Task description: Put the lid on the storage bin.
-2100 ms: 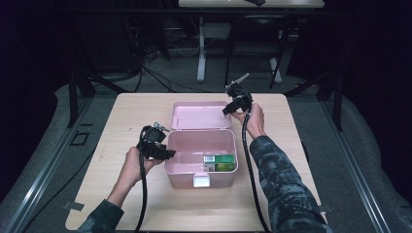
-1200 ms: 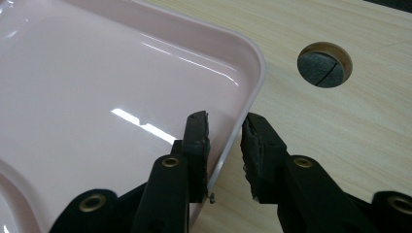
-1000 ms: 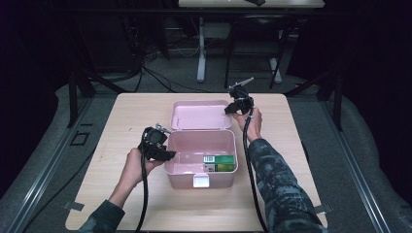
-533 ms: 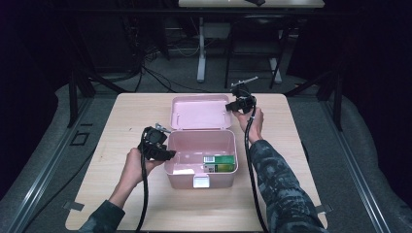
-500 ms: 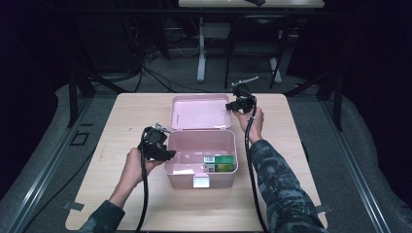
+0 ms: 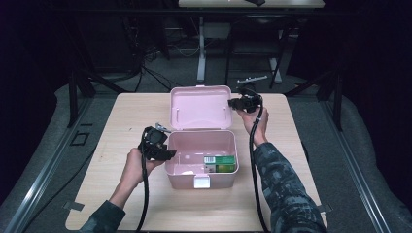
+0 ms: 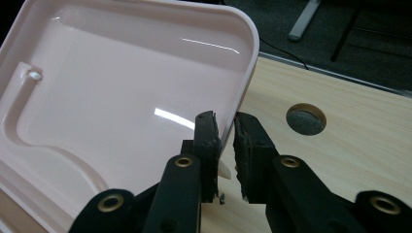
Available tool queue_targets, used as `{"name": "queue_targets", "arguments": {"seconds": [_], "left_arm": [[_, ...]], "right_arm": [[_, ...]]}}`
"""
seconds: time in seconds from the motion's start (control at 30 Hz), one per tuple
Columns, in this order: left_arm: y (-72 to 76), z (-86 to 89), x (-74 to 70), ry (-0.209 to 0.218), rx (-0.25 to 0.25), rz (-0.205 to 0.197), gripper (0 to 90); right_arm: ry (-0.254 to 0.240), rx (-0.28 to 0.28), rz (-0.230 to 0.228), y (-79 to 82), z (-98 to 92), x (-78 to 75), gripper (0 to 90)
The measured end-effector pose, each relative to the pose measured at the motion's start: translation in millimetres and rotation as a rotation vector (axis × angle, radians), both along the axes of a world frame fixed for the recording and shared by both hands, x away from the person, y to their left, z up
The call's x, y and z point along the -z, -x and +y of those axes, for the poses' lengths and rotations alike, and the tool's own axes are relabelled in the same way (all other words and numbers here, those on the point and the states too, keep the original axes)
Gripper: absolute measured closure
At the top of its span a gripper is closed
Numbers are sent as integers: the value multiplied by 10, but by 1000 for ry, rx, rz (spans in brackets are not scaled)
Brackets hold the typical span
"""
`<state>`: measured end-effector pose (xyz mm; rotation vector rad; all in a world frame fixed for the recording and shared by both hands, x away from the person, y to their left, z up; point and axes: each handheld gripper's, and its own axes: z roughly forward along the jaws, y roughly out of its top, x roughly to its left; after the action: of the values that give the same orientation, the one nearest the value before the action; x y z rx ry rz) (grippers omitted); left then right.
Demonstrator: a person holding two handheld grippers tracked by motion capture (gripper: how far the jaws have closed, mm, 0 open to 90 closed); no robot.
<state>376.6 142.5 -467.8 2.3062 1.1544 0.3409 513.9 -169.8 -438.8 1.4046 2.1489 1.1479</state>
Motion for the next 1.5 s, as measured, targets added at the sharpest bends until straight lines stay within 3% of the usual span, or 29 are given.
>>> {"name": "queue_targets", "arguments": {"seconds": [0.33,0.57,0.93,1.5], "left_arm": [[5,-10,2,-3,-5,-4,615],[14,-26,5,-11,-12,-11,622],[16,-37,17,-11,-23,-17,633],[23,-52,29,-14,-34,-27,637]], "right_arm": [[6,-4,-41,92,-9,-60,808],[8,-10,-105,195,-15,-102,814],[-6,-15,-166,327,-49,-133,819],[-26,-52,-218,529,-103,-227,833]]}}
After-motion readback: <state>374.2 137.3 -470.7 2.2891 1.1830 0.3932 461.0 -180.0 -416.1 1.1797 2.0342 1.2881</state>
